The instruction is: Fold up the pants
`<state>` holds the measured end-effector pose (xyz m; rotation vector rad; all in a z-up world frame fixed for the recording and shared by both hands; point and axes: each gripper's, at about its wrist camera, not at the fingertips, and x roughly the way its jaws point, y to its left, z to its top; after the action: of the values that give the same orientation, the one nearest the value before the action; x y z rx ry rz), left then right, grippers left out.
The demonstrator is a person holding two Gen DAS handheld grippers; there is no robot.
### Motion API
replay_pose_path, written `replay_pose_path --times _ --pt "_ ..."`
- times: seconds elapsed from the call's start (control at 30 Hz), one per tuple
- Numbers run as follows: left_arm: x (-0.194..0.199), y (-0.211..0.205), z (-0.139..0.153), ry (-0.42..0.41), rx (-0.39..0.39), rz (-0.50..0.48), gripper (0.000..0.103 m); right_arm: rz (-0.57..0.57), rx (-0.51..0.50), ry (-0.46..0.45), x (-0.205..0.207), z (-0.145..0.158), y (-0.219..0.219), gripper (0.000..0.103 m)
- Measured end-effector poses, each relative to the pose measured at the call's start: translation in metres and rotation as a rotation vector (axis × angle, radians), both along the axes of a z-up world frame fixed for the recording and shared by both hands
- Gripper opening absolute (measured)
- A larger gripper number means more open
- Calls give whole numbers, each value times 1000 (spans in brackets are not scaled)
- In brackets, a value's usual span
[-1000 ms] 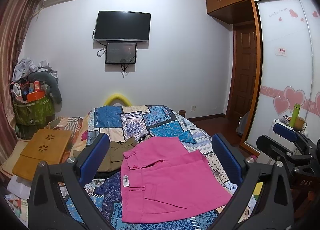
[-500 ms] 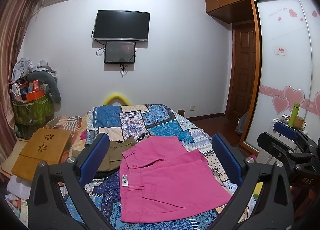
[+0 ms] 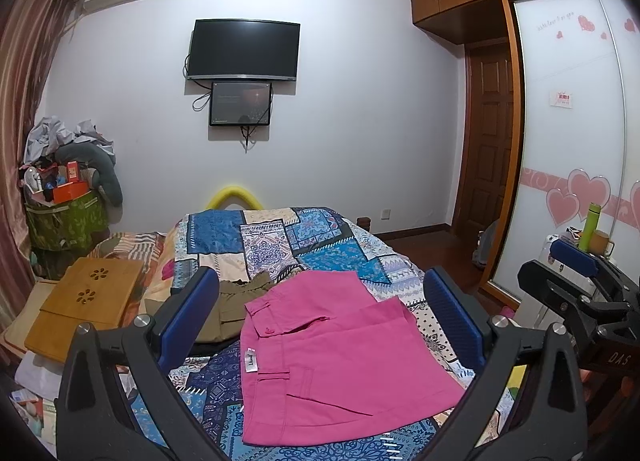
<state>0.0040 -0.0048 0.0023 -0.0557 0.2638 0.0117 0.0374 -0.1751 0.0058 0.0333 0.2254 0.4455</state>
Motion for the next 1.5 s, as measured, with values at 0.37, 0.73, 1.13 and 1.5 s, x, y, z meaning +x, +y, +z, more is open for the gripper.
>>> replay_pose_path --times 0.37,0.73,1.13,1.5 --pt "1 3 -2 2 -8 1 103 -3 -1 1 0 1 0 103" --pt "4 4 -5 7 -6 5 103 -2 0 7 2 0 -1 103" --pt "61 17 -30 149 -22 3 103 -8 -34 118 53 -32 3 103" --pt "163 51 -96 406 16 44 103 -58 -160 286 118 -83 -11 103"
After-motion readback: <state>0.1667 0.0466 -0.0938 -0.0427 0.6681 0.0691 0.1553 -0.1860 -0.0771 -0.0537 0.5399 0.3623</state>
